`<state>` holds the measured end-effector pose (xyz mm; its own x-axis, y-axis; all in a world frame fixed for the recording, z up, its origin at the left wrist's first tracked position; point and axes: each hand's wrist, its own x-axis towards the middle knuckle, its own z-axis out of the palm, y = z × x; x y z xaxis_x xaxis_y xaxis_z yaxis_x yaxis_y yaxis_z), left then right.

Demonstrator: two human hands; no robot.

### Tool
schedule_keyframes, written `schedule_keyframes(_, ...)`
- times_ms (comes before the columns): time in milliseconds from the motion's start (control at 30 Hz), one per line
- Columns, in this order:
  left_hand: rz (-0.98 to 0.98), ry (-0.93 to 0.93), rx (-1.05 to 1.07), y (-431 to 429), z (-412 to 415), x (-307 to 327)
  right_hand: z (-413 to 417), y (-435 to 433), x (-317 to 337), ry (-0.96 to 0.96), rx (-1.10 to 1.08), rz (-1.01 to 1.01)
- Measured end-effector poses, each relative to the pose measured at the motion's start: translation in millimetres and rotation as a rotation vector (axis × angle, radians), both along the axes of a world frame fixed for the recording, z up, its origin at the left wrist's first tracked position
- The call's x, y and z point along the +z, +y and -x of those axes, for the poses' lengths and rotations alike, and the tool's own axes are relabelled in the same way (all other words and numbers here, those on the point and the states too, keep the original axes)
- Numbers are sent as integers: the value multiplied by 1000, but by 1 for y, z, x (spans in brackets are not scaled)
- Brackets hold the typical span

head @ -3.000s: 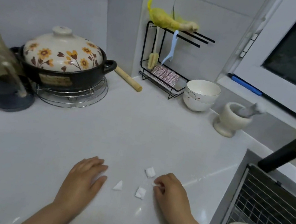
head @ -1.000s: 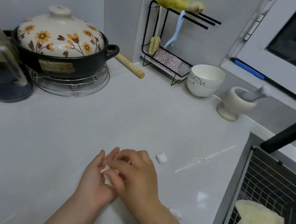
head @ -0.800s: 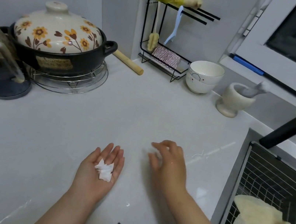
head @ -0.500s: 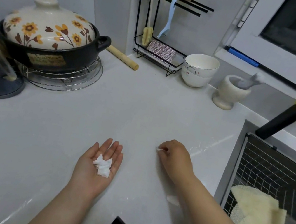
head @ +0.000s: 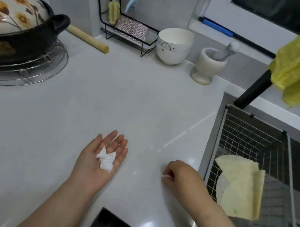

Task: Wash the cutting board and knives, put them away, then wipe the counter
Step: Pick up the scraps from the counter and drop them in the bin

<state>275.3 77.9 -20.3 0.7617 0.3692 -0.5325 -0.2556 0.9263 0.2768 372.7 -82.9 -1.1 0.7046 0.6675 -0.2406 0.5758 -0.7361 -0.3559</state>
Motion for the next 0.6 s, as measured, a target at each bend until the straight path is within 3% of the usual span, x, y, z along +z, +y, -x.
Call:
schedule_keyframes(133,3,46,-32,-15,-10,1,-4,-14,2,-15,15,-30)
schedule_keyframes(233,-9,81,-83,-35,-18,7,8,-20,4,-73,-14,-354)
schedule_keyframes(333,6,78,-159,-66,-27,12,23,-21,4,-281,-7,-657)
schedule_keyframes(467,-1,66,-250,-119,-41,18,31,-43,2,-515,24,-549)
schedule_keyframes(600,-26,76,-308,-174,-51,21,30,-97,-3,-609,-2,-433)
